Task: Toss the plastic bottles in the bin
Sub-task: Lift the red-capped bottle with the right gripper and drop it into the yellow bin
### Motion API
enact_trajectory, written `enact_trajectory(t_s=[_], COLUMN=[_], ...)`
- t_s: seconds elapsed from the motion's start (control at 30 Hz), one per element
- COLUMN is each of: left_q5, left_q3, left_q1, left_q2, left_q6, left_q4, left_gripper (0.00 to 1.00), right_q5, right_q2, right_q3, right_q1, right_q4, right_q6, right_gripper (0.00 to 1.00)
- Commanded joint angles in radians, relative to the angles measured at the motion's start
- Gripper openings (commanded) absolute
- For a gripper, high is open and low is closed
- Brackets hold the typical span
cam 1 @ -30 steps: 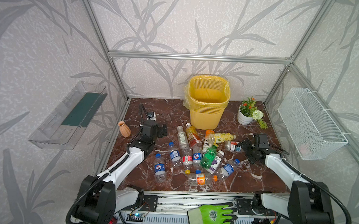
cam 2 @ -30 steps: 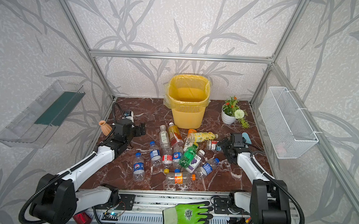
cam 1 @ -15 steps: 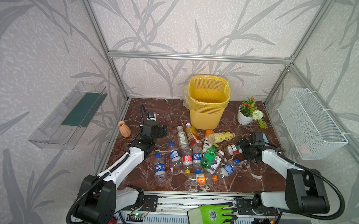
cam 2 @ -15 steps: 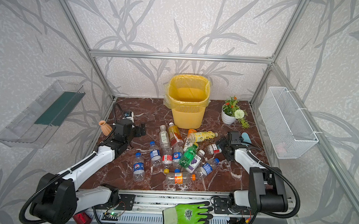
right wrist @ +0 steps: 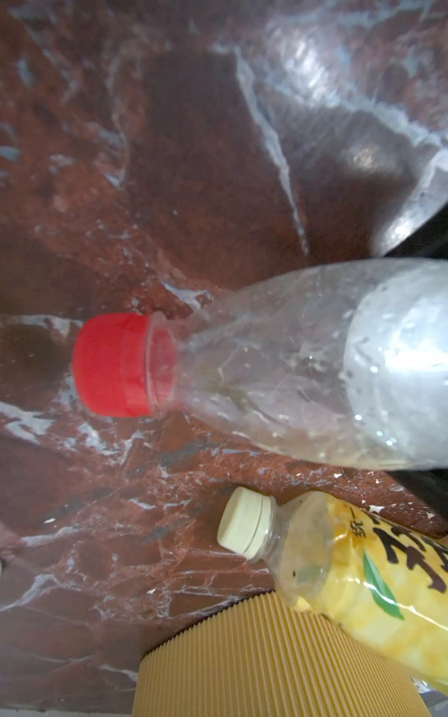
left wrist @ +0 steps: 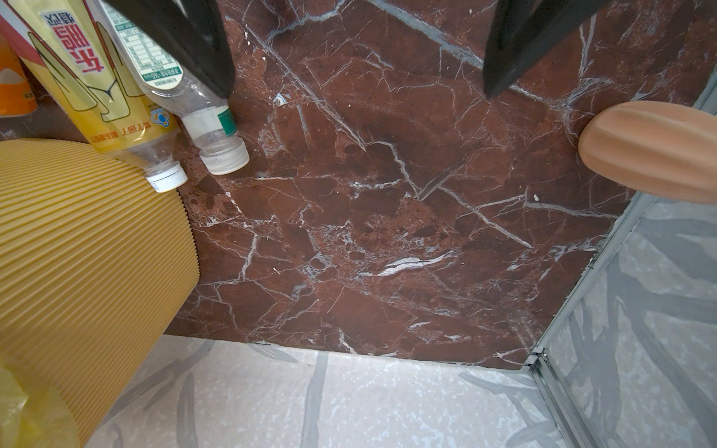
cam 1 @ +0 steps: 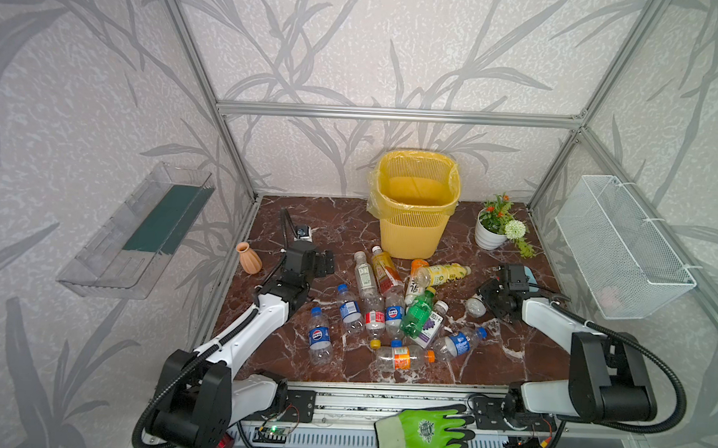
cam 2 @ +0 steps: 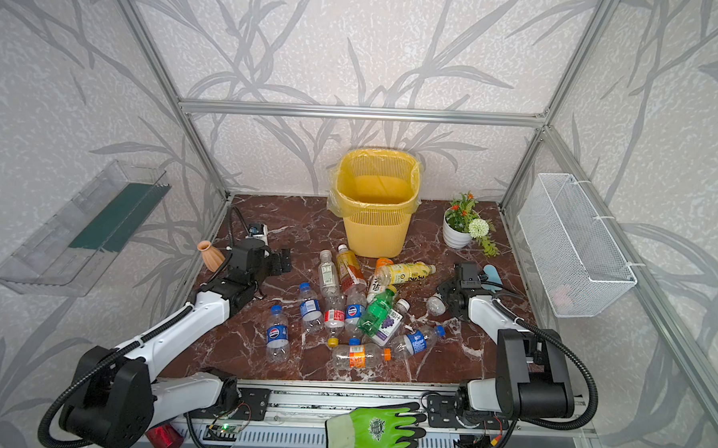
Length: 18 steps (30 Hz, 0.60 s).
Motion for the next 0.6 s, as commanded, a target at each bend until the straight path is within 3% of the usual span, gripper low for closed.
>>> enact_trajectory(t_s=[0.0,0.33,0.57], left_q5=[-0.017,-0.026,-0.043], left_q3=[-0.008,-0.015,-0.040], left_q1=[-0.005,-0.005,-0.003], left_q2=[-0.024,-0.042,-0.067], left_q6=[-0.005,-0.055,-0.129], left_q4=[-0.021,-0.025,-0.002], left_gripper=[0.99,0.99,0.99], right_q5=[0.018,0.016,0.018], right_q2=[-0.021,-0.226,-0.471], right_q3=[0.004,0.002,0.063], right_q1=[0.003,0.004,0.015], right_q4=[0.051,0.087,0.149], right_q6=[-0.025,-0.089,-0.265], right_gripper=[0.53,0.52,0.54])
